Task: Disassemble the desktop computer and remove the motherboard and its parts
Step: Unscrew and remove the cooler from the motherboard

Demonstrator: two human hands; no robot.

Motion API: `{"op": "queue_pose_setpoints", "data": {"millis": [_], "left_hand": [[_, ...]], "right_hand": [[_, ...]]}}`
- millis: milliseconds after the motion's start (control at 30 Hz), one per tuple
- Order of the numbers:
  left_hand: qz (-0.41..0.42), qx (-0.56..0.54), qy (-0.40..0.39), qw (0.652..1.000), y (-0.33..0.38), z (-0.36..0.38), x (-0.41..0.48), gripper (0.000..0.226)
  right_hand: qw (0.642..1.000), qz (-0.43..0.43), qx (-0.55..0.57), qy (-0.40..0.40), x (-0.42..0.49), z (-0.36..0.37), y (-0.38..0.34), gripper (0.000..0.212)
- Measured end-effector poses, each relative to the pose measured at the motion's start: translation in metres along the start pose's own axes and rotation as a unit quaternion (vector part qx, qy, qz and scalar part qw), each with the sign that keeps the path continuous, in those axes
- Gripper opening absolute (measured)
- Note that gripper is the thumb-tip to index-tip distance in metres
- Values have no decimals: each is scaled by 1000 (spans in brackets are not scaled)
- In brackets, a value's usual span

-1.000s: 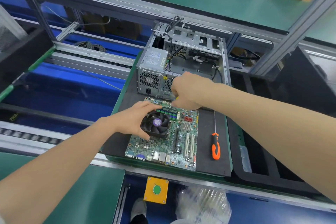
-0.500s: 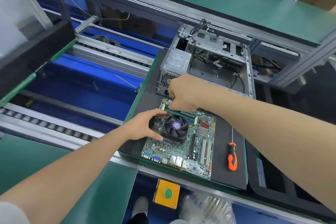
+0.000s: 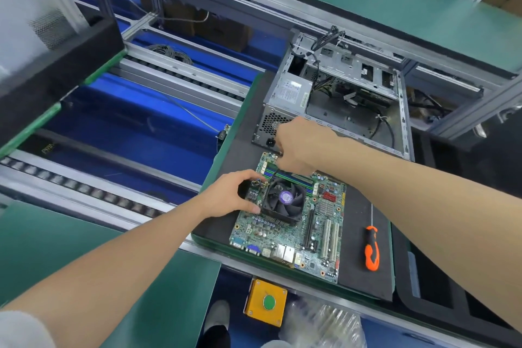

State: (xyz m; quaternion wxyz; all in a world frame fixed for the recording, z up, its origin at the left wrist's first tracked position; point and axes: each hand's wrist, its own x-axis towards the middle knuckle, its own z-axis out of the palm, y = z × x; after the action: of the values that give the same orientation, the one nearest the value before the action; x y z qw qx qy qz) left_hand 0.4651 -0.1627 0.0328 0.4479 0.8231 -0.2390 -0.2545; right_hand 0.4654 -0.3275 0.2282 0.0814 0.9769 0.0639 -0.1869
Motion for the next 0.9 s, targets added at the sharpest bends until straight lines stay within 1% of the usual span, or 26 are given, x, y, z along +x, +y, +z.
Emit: {"op": "queue_pose_setpoints", "data": {"millis": [333, 433, 700, 767, 900], "left_hand": [[14, -20, 1, 1000, -2, -1, -1, 68], [18, -21, -2, 1000, -3, -1, 0, 68], [20, -32, -16, 999, -2, -2, -1, 69], [19, -34, -17, 999, -1, -2, -1, 69], [15, -29, -17, 999, -1, -3, -2, 70]], "right_hand": [[999, -8, 6, -36, 5, -4, -6, 27], [999, -10, 2, -37, 6, -7, -6, 30], [999, -7, 11, -37, 9, -5, -1, 29], [999, -11, 6, -37, 9, -6, 0, 28], [998, -24, -7, -53, 11, -7, -2, 18]]}}
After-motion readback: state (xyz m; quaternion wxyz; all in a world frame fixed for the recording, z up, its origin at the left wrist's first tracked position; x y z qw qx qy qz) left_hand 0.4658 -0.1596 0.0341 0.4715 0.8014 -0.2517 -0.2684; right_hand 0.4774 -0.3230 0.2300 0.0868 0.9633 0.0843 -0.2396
